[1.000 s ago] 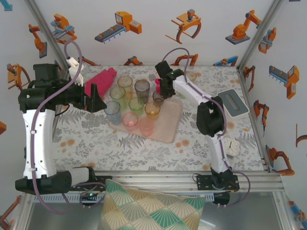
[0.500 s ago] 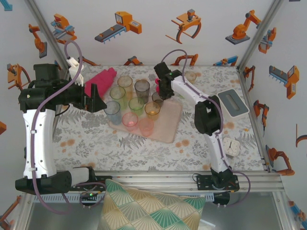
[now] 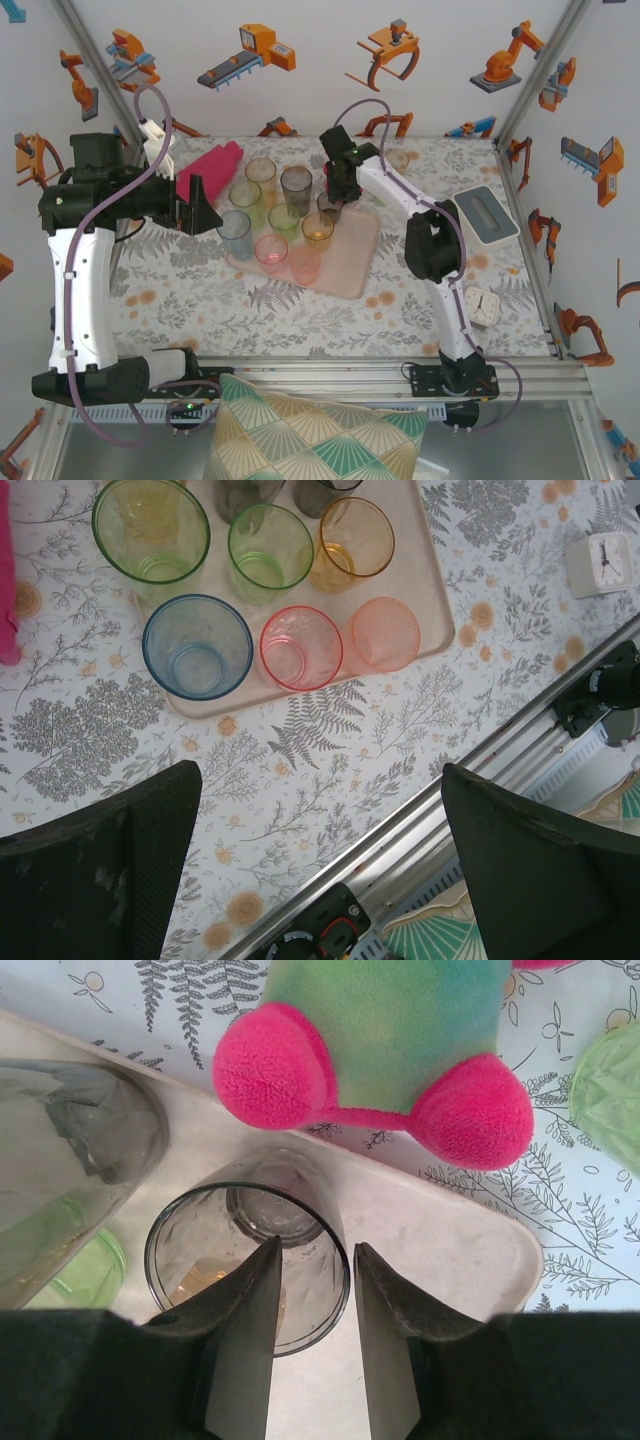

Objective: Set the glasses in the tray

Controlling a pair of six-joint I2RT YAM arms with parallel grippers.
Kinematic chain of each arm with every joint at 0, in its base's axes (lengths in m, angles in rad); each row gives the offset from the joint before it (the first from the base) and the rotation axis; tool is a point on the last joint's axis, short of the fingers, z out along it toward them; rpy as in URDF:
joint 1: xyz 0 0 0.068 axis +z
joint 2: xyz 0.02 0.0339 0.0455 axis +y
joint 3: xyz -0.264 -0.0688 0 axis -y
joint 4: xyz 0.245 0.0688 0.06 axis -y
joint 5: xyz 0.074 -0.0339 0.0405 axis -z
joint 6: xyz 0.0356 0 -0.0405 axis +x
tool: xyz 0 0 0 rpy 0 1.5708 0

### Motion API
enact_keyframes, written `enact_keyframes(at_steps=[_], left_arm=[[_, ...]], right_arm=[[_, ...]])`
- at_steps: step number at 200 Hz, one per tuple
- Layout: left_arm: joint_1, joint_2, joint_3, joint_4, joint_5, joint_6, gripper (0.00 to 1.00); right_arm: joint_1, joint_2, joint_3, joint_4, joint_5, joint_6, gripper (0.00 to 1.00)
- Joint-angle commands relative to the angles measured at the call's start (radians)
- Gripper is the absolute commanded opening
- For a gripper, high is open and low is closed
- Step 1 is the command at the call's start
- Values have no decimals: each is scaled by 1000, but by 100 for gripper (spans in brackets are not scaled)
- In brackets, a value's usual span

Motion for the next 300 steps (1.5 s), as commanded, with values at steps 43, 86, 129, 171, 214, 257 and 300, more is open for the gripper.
enact_keyframes(at_steps=[43, 86, 129, 171, 214, 257, 300], left_arm=[[3, -22, 0, 2, 16, -12, 97], [3, -23, 1, 2, 20, -11, 97], [3, -23, 3, 2, 21, -11, 97], [3, -23, 4, 1, 19, -11, 97], [3, -22, 3, 1, 19, -10, 97], [3, -22, 0, 1, 20, -11, 97], [4, -21, 0, 1, 23, -11, 97]], right_arm=[[6, -79, 26, -60, 53, -23, 39], [6, -142, 34, -91, 85, -41, 41], [3, -208, 19, -110, 119, -47, 42], [-15, -293, -25, -123, 160, -56, 43], [-61, -403, -105, -115, 207, -75, 43], [-157, -488, -191, -89, 173, -61, 44], [-272, -498, -256, -55, 65, -33, 44]])
